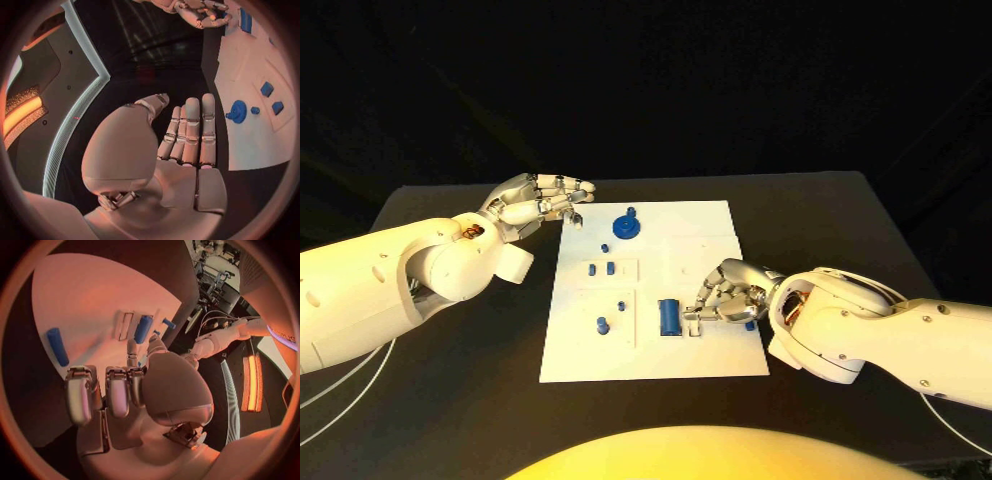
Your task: Assemble the parts on the task board
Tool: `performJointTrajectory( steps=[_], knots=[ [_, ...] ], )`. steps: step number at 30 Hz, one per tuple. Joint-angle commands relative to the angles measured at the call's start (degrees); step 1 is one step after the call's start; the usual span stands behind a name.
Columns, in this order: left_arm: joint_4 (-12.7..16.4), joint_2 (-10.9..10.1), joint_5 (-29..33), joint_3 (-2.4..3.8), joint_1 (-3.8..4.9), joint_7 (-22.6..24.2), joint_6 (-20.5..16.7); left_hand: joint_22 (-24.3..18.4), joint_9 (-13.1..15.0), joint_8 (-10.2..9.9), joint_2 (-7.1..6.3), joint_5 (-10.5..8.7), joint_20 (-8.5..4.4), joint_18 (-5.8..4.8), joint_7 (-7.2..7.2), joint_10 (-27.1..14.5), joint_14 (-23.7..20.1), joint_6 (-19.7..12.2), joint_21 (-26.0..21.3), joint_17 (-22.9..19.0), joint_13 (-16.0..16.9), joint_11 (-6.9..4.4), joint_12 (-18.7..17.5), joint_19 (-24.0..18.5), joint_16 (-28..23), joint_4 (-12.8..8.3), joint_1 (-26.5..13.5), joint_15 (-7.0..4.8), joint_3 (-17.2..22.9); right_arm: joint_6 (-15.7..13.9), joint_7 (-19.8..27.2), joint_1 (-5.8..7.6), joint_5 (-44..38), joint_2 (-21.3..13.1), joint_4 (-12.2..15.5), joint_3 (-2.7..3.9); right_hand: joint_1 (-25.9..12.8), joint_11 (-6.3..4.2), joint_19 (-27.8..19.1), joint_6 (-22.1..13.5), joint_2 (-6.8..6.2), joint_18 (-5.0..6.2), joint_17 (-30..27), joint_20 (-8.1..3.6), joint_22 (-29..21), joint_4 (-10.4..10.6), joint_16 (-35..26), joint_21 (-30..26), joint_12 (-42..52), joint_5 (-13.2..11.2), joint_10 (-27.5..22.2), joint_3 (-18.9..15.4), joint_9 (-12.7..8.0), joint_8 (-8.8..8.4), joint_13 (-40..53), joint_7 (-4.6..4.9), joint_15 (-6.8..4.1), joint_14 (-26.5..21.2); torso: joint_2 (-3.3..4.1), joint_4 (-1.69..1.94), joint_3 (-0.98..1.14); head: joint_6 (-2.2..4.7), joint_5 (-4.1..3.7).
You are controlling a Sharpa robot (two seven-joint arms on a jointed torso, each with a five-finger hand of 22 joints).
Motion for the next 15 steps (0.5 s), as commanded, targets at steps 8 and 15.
performJointTrajectory(
  steps=[8, 15],
  knots=[
    [0.33, 0.02, 0.35, 0.03, -0.01, 0.49, 0.66, 0.05, -0.09, 0.23, 0.09, 0.14, 0.07, 0.76, -0.1, 0.25, 0.13, -0.4, 0.05, -0.07, -0.06, 0.12, -0.38, 0.06, 0.3, 0.39, -0.21, 0.12, -0.04, -3.78, 5.99, 1.57, -1.15, -6.15, -0.44, -0.04, 2.5, 1.56, 4.94, -2.67, -1.57, 0.39, 9.48, 1.36, 14.0, -0.13, 0.12, 0.45, -0.25, -0.71, 4.74, 0.04, -1.13, -2.29, 13.77, 1.41, 1.59, 4.86, 0.03, -0.23, 0.0, 0.3, -1.02],
    [0.4, 0.02, 0.35, 0.02, -0.08, 0.6, 0.75, 0.05, -0.09, 0.23, 0.09, 0.14, 0.07, 0.76, -0.1, 0.25, 0.13, -0.4, 0.05, -0.07, -0.06, 0.12, -0.38, 0.06, 0.3, 0.39, -0.21, 0.12, -0.04, -1.6, 3.34, 0.09, -10.49, -8.44, -1.32, -0.29, 2.86, 0.93, 4.9, 0.15, -1.88, 0.43, 9.16, 1.28, 13.97, 0.13, -0.02, 0.29, -0.81, -1.8, 4.44, -0.04, -0.31, -0.87, 13.45, 0.58, 1.17, 4.77, -0.28, -0.49, 0.0, 0.28, -1.39]
  ],
)
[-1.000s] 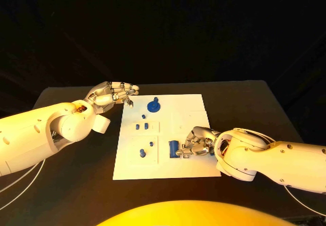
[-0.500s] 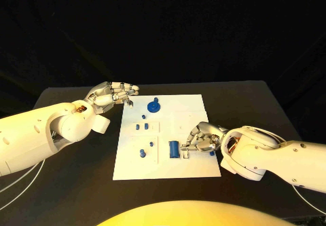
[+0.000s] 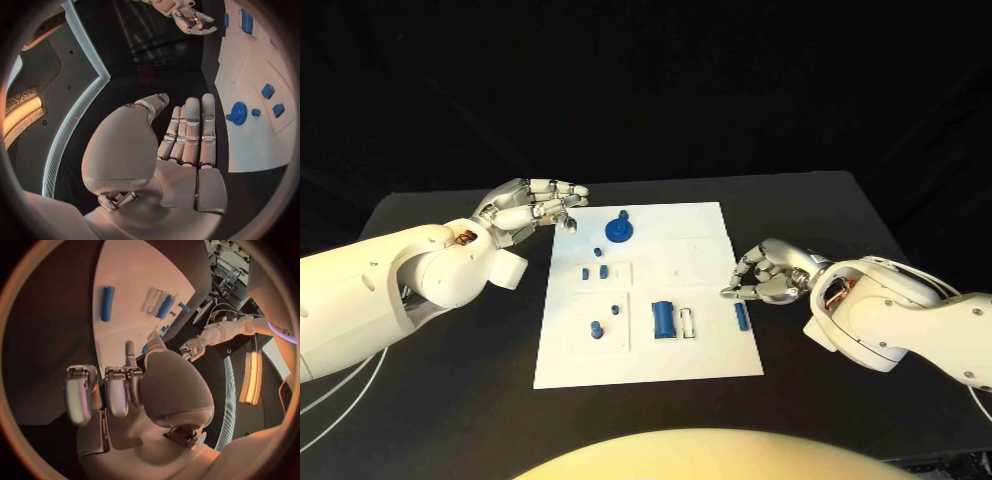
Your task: Assemble the parts on the task board
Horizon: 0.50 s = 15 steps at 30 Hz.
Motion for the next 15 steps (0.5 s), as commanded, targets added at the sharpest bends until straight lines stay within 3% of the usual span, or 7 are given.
performJointTrajectory(
  steps=[1, 4, 9, 15],
  knots=[
    [0.2, 0.06, 0.33, 0.03, -0.04, 0.58, 0.77, 0.05, -0.09, 0.23, 0.09, 0.14, 0.07, 0.76, -0.1, 0.25, 0.13, -0.39, 0.05, -0.07, -0.07, 0.12, -0.38, 0.06, 0.3, 0.39, -0.21, 0.12, -0.04, 1.8, -1.34, -0.82, -8.58, -0.56, -0.17, -0.1, 0.44, -0.42, 4.82, 0.92, 0.01, 0.42, 9.19, 0.12, 13.99, 0.13, -0.01, 0.29, -0.22, -0.5, 4.51, -0.04, 0.26, 0.48, 13.43, -0.21, -0.01, 4.67, -0.25, -0.18, 0.01, -0.13, -0.2],
    [0.18, 0.05, 0.33, 0.03, -0.08, 0.6, 0.81, 0.04, -0.1, 0.27, 0.05, 0.13, 0.08, 0.76, -0.09, 0.26, 0.11, -0.4, 0.03, -0.08, -0.09, 0.13, -0.37, 0.05, 0.3, 0.43, -0.27, 0.13, -0.1, 2.36, -2.87, -1.5, -10.78, -0.91, -0.28, -0.16, 0.4, -0.66, 4.93, 1.58, 0.01, 0.35, 9.34, -0.03, 14.09, 0.17, 0.03, 0.64, -0.19, -0.84, 4.54, -0.02, 0.5, 0.81, 13.45, -0.49, -0.2, 4.7, -0.23, -0.27, 0.08, -0.12, -0.16],
    [0.2, 0.01, 0.33, 0.03, -0.13, 0.6, 0.84, 0.04, -0.1, 0.27, 0.05, 0.13, 0.08, 0.76, -0.09, 0.26, 0.11, -0.4, 0.03, -0.08, -0.09, 0.13, -0.37, 0.05, 0.3, 0.43, -0.27, 0.13, -0.1, 2.84, -4.51, -2.51, -12.41, -0.91, -0.23, -0.23, 0.3, -0.9, 5.02, 2.22, -0.1, 0.29, 9.5, -0.19, 14.17, 0.19, 0.07, 0.94, -0.07, -0.98, 4.61, -0.05, 0.75, 1.17, 13.51, -0.76, -0.4, 4.74, -0.15, -0.1, -0.03, -0.04, -0.33],
    [0.21, -0.02, 0.33, 0.03, -0.15, 0.59, 0.89, 0.04, -0.1, 0.27, 0.05, 0.13, 0.08, 0.76, -0.09, 0.26, 0.11, -0.4, 0.03, -0.08, -0.09, 0.13, -0.37, 0.05, 0.3, 0.43, -0.27, 0.13, -0.1, 3.13, -6.09, -3.44, -13.49, -0.56, -0.61, -0.26, 0.12, -1.0, 5.03, 2.46, -0.2, 0.28, 9.47, -0.28, 14.18, 0.23, 0.06, 0.97, -0.06, -1.08, 4.63, -0.11, 0.85, 1.3, 13.52, -0.86, -0.49, 4.73, -0.11, -0.03, 0.0, -0.06, -0.31]
  ],
)
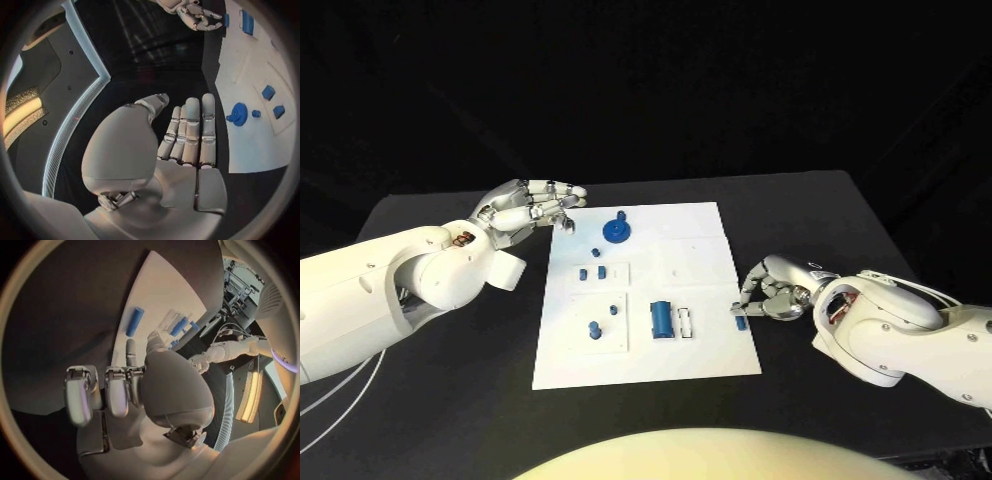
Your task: Assemble the parts on the task board
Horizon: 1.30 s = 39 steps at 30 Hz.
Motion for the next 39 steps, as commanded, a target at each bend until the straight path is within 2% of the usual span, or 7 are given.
performJointTrajectory(
  steps=[1, 19, 27, 30, 34, 36, 39],
  knots=[
    [0.17, 0.01, 0.31, 0.03, -0.03, 0.54, 0.87, 0.04, -0.05, 0.27, 0.06, 0.13, 0.08, 0.76, -0.09, 0.26, 0.11, -0.4, 0.03, -0.08, -0.1, 0.13, -0.37, 0.05, 0.3, 0.27, -0.27, 0.13, 0.06, 1.52, -2.65, -0.47, -3.55, 0.24, -0.23, -0.02, -0.1, -0.51, 5.04, 0.46, -0.19, 0.27, 9.53, -0.33, 14.2, 0.27, 0.07, 0.3, -0.09, -0.61, 4.53, -0.14, 0.13, 0.47, 13.51, -0.04, -0.41, 4.88, 0.09, 0.07, 0.01, -0.01, 0.02],
    [0.12, -0.09, 0.32, 0.03, -0.06, 0.46, 0.98, 0.04, -0.05, 0.27, 0.06, 0.13, 0.08, 0.76, -0.09, 0.26, 0.11, -0.4, 0.03, -0.08, -0.1, 0.13, -0.37, 0.05, 0.3, 0.27, -0.27, 0.13, 0.06, 4.93, -5.24, -1.98, -4.88, 2.4, -1.72, -0.1, -0.78, -0.87, 5.06, 1.04, -0.38, 0.26, 9.48, -0.67, 14.21, 0.18, 0.03, 0.34, -0.08, -2.65, 4.57, 0.01, 0.61, 0.96, 13.52, -0.44, -0.74, 4.87, 0.08, 0.03, 0.02, -0.4, 0.32],
    [0.1, -0.09, 0.32, 0.03, -0.06, 0.39, 1.07, 0.04, -0.05, 0.27, 0.06, 0.13, 0.08, 0.76, -0.09, 0.26, 0.11, -0.4, 0.03, -0.08, -0.1, 0.13, -0.37, 0.05, 0.3, 0.27, -0.27, 0.13, 0.06, 6.81, -6.09, -2.4, -6.3, 3.27, -2.07, -0.14, 5.54, -1.24, 5.11, 0.92, -1.52, 0.23, 9.6, -1.1, 14.25, -0.24, 0.03, 0.47, -0.07, -2.28, 4.6, 3.89, 0.94, 0.93, 13.54, -0.81, -1.08, 4.9, 0.01, 0.13, -0.06, -0.54, 0.3],
    [0.14, -0.13, 0.32, 0.03, -0.07, 0.36, 1.08, 0.04, -0.05, 0.27, 0.06, 0.13, 0.08, 0.76, -0.09, 0.26, 0.11, -0.4, 0.03, -0.08, -0.1, 0.13, -0.37, 0.05, 0.3, 0.27, -0.27, 0.13, 0.06, 7.64, -6.56, -2.48, -7.27, 3.51, -2.06, -0.15, 8.34, -1.31, 5.13, 1.06, -2.53, 0.22, 9.6, -1.18, 14.27, -0.56, 0.01, 0.51, -0.09, -0.8, 4.59, 5.87, 0.84, 0.7, 13.54, -0.86, -1.2, 4.9, 0.05, 0.11, -0.09, -0.52, 0.3],
    [0.17, -0.17, 0.32, 0.03, -0.07, 0.33, 1.09, 0.04, -0.05, 0.27, 0.06, 0.13, 0.08, 0.76, -0.09, 0.26, 0.11, -0.4, 0.03, -0.08, -0.1, 0.13, -0.37, 0.05, 0.3, 0.27, -0.27, 0.13, 0.06, 8.06, -7.05, -2.54, -8.25, 3.78, -1.91, -0.16, 12.16, -1.37, 5.14, 1.67, -3.73, 0.21, 9.59, -1.37, 14.28, -0.36, -0.03, 0.53, -0.09, 4.29, 4.58, 10.35, 0.34, -0.04, 13.56, -0.88, -1.26, 4.89, 0.06, 0.06, -0.06, -0.49, 0.41],
    [0.2, -0.19, 0.32, 0.03, -0.07, 0.32, 1.1, 0.04, -0.05, 0.27, 0.06, 0.13, 0.08, 0.76, -0.09, 0.26, 0.11, -0.4, 0.03, -0.08, -0.1, 0.13, -0.37, 0.05, 0.3, 0.27, -0.27, 0.13, 0.06, 8.05, -7.33, -2.55, -8.65, 3.9, -1.81, -0.16, 12.85, -1.36, 5.15, 2.0, -4.56, 0.2, 9.55, -1.33, 14.28, -0.19, -0.06, 0.55, -0.12, 5.43, 4.56, 12.51, 0.14, -0.33, 13.55, -0.87, -1.28, 4.88, 0.02, 0.07, -0.06, -0.53, 0.42],
    [0.26, -0.25, 0.32, 0.03, -0.07, 0.3, 1.11, 0.02, -0.06, 0.39, 0.08, 0.13, 0.1, 0.76, -0.09, 0.24, 0.1, -0.36, -0.02, -0.09, -0.18, 0.14, -0.35, 0.05, 0.31, 0.33, -0.29, 0.15, 0.01, 7.48, -7.71, -2.57, -9.02, 4.03, -1.5, -0.17, 13.02, -1.36, 5.19, 2.6, -6.19, 0.18, 9.67, -1.32, 14.32, -0.21, -0.04, 0.68, -0.14, 9.11, 4.55, 17.01, -0.06, -0.66, 13.56, -0.83, -1.27, 4.9, 0.07, 0.11, -0.09, -0.54, 0.44]
  ],
)
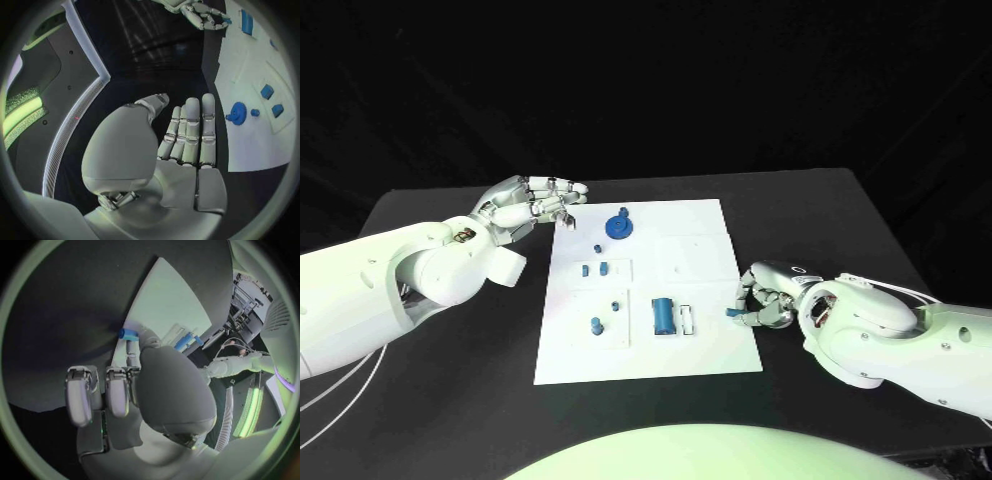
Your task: Assemble the parts on the task board
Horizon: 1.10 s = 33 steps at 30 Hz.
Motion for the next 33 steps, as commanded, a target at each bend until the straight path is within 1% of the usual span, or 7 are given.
performJointTrajectory(
  steps=[1, 8, 15, 18, 24, 30, 33],
  knots=[
    [0.23, -0.02, 0.3, 0.04, -0.01, 0.34, 0.95, 0.02, -0.07, 0.39, 0.07, 0.13, 0.11, 0.76, -0.09, 0.24, 0.1, -0.36, -0.02, -0.09, -0.13, 0.14, -0.35, 0.05, 0.31, 0.34, -0.29, 0.15, 0.01, 3.3, -2.41, -0.74, -1.72, 0.17, -0.28, -0.63, 0.3, -0.34, 5.18, 0.58, -0.43, 0.18, 9.71, -0.45, 14.34, -1.42, -0.04, 0.28, -0.12, 1.72, 4.76, 3.94, 0.24, 0.14, 13.54, -0.11, -0.36, 4.98, 0.05, 0.03, -0.02, 0.02, 0.05],
    [0.29, -0.06, 1.77, 0.03, -0.01, -0.04, 1.18, 0.02, -0.07, 0.39, 0.07, 0.13, 0.11, 0.76, -0.09, 0.24, 0.1, -0.36, -0.02, -0.09, -0.13, 0.14, -0.35, 0.05, 0.31, 0.34, -0.29, 0.15, 0.01, 0.45, -2.75, -0.56, 0.28, 0.24, 1.24, -0.6, -2.96, -0.51, 5.34, 0.6, -2.68, 0.08, 9.75, -0.55, 14.48, -1.7, -0.06, 0.82, -0.19, 5.45, 4.76, 10.33, 0.88, 0.48, 13.52, -0.26, -0.47, 4.99, 0.0, 0.01, 0.01, -0.06, 0.18],
    [0.27, -0.13, 2.88, 0.03, 0.0, -0.42, 1.22, 0.01, -0.06, 0.44, 0.12, 0.14, 0.11, 0.76, -0.1, 0.25, 0.1, -0.32, -0.03, -0.1, -0.15, 0.14, -0.33, 0.06, 0.31, 0.36, -0.28, 0.15, 0.01, -2.73, -2.61, 0.49, 3.22, 0.4, 2.8, -0.55, -4.53, -0.53, 5.43, 0.27, -3.34, 0.02, 9.95, -0.58, 14.56, -1.92, 0.0, 1.12, -0.26, 7.01, 4.73, 12.55, 1.44, 0.88, 13.49, -0.27, -0.49, 5.04, 0.0, 0.03, -0.03, -0.17, 0.14],
    [0.32, -0.13, 2.93, 0.03, 0.0, -0.49, 1.23, 0.01, -0.06, 0.44, 0.12, 0.14, 0.11, 0.76, -0.1, 0.25, 0.1, -0.32, -0.03, -0.1, -0.15, 0.14, -0.33, 0.06, 0.31, 0.36, -0.28, 0.15, 0.01, -4.72, -2.68, 0.89, 6.6, 0.83, 3.51, -0.53, -5.3, -0.55, 5.51, 0.17, -3.44, -0.04, 10.12, -0.59, 14.64, -1.79, 0.06, 1.42, -0.15, 7.03, 4.8, 13.02, 1.63, 1.02, 13.55, -0.31, -0.5, 5.07, 0.04, 0.04, -0.03, -0.24, 0.18],
    [0.41, -0.05, 2.94, 0.03, 0.0, -0.58, 1.12, 0.01, -0.06, 0.47, 0.14, 0.14, 0.11, 0.76, -0.09, 0.26, 0.1, -0.31, -0.04, -0.1, -0.16, 0.14, -0.33, 0.06, 0.32, 0.39, -0.3, 0.16, 0.01, -5.97, -3.57, 1.22, 16.29, 2.73, 3.37, -0.52, -8.32, -0.56, 5.56, -0.35, -3.5, -0.07, 10.24, -0.6, 14.68, -1.36, 0.1, 1.59, -0.41, 6.68, 4.69, 13.98, 2.17, 1.35, 13.41, -0.32, -0.51, 5.1, 0.05, -0.02, -0.05, -0.37, 0.16],
    [0.37, 0.02, 2.9, 0.03, 0.0, -0.57, 1.1, 0.01, -0.06, 0.47, 0.14, 0.14, 0.11, 0.76, -0.09, 0.26, 0.1, -0.31, -0.04, -0.1, -0.16, 0.14, -0.33, 0.06, 0.32, 0.39, -0.3, 0.16, 0.01, -6.72, -3.32, 1.15, 20.13, 4.6, 2.94, -0.52, -10.32, -0.55, 5.57, -0.65, -3.27, -0.08, 10.28, -0.6, 14.69, -1.31, 0.11, 1.63, -0.43, 5.5, 4.7, 14.51, 2.58, 1.63, 13.39, -0.31, -0.51, 5.11, 0.12, -0.12, 0.04, -0.47, 0.23],
    [0.35, 0.08, 2.87, 0.03, 0.0, -0.58, 1.13, 0.01, -0.06, 0.47, 0.14, 0.14, 0.11, 0.76, -0.09, 0.26, 0.1, -0.31, -0.04, -0.1, -0.16, 0.14, -0.33, 0.06, 0.32, 0.39, -0.3, 0.16, 0.01, -7.09, -2.97, 1.09, 21.33, 5.44, 2.72, -0.52, -12.45, -0.51, 5.6, -0.82, -2.98, -0.1, 10.41, -0.57, 14.72, -1.24, 0.16, 1.73, -0.36, 3.66, 4.75, 14.58, 2.86, 1.81, 13.43, -0.29, -0.46, 5.14, 0.06, -0.14, 0.04, -0.54, 0.23]
  ],
)
